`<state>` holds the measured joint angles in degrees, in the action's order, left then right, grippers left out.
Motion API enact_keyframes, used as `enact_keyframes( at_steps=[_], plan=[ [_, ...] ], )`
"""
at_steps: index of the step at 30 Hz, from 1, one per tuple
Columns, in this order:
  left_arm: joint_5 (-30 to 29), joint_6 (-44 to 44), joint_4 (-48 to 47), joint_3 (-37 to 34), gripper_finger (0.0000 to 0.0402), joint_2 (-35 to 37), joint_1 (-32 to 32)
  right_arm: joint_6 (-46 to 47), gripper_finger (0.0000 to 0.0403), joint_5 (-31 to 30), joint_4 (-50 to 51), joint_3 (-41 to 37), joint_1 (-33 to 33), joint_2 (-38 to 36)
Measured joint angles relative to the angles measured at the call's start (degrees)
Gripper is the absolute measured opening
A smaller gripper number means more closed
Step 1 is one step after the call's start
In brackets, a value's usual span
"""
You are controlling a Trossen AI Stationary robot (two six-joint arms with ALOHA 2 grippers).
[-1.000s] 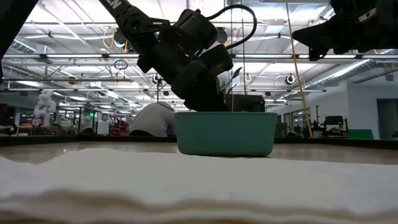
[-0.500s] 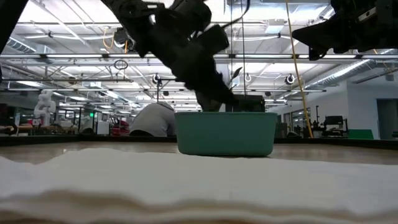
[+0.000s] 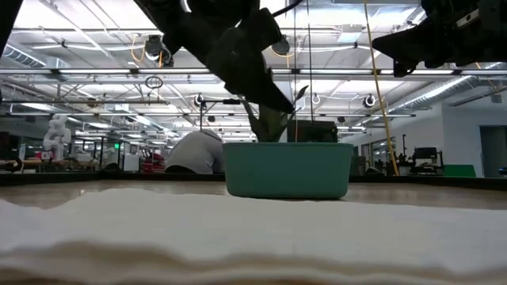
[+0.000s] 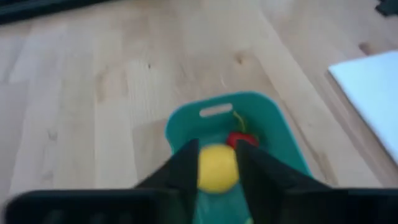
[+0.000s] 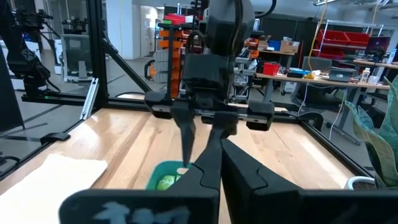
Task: Pick and placing Produce into tupperware
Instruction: Return to Home Position
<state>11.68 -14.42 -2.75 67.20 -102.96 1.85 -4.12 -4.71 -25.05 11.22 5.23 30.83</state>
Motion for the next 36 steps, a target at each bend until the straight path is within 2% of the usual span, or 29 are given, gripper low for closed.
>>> enact_keyframes(
  at_steps=[3,5,9,11,16,24,31,36],
  plan=[
    [-0.19,-0.94,-2.20,0.00,0.0039,0.01,0.00,0.00,0.0000,0.00,0.00,0.00,0.00,0.00],
    [-0.21,-0.91,-2.64,-0.02,0.0011,0.04,0.00,0.00,0.0000,0.00,-0.01,0.00,0.00,0.00],
    [-0.94,-1.35,-2.93,0.00,0.0022,1.50,0.00,0.00,0.0000,0.00,-0.02,0.00,0.00,-0.01],
    [-2.84,-2.06,-6.16,-0.12,0.0024,3.27,0.00,0.04,0.0000,0.00,-0.07,0.00,0.00,0.00],
    [-7.22,-3.49,-11.03,-0.09,0.0008,8.84,0.00,0.44,0.0000,0.00,-0.46,0.00,0.00,0.02],
    [-7.29,-5.39,-18.85,-0.07,0.0009,20.28,-0.01,0.42,0.0000,0.00,-0.45,0.00,0.00,-0.02],
    [-7.31,-5.02,-20.70,-0.07,0.0008,28.64,-0.02,0.35,0.0000,0.00,-0.91,0.00,0.00,0.11],
    [-8.37,-4.80,-20.91,-0.07,0.0002,32.14,-0.08,0.37,0.0000,0.00,-0.84,0.00,0.00,0.09]
  ],
)
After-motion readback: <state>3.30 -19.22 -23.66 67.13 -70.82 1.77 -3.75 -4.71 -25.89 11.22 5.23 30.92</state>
